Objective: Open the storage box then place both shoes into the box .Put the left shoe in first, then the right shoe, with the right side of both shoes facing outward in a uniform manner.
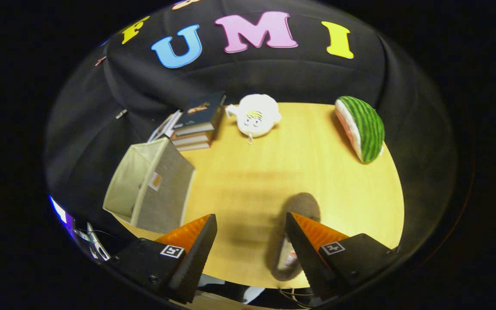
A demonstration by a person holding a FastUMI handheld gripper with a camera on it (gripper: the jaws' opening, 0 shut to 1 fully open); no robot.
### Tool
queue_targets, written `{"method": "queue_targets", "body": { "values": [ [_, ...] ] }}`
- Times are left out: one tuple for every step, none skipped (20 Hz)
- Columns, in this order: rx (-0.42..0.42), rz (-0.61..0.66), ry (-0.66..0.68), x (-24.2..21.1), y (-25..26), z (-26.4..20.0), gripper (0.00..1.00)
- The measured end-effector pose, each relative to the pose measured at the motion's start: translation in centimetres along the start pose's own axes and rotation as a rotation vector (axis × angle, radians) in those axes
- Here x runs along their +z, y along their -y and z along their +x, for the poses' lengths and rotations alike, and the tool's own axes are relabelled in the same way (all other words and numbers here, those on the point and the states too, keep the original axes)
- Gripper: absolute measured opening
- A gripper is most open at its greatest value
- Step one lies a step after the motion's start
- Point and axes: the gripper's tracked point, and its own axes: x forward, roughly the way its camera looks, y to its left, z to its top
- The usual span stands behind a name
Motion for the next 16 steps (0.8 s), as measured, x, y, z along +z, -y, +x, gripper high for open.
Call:
{"method": "queue_targets", "body": {
  "values": [
    [-0.022,0.007,-0.026,-1.5,1.5,0.4,0.98],
    [-0.045,0.020,-0.053,-2.9,2.9,0.7,0.98],
    [-0.063,0.036,-0.078,-4.1,4.1,1.0,0.97],
    [-0.074,0.053,-0.106,-5.4,5.2,1.3,0.97],
    [-0.078,0.069,-0.132,-6.6,5.9,2.0,0.94],
    [-0.074,0.084,-0.151,-7.5,6.3,2.7,0.91],
    [-0.067,0.085,-0.170,-8.1,6.4,3.6,0.88],
    [-0.081,0.072,-0.175,-8.5,7.0,4.5,0.84],
    [-0.092,0.061,-0.171,-8.4,7.7,5.4,0.78],
    [-0.100,0.061,-0.157,-8.1,8.2,6.2,0.72],
    [-0.110,0.063,-0.145,-7.7,8.5,7.0,0.74],
    [-0.121,0.060,-0.131,-7.3,9.0,7.7,0.74],
    [-0.139,0.051,-0.126,-7.1,9.5,8.6,0.68],
    [-0.152,0.043,-0.125,-7.2,9.9,9.5,0.64],
    [-0.135,0.064,-0.127,-7.3,9.5,9.9,0.55],
    [-0.151,0.078,-0.117,-6.9,9.6,9.9,0.45]
  ]
}}
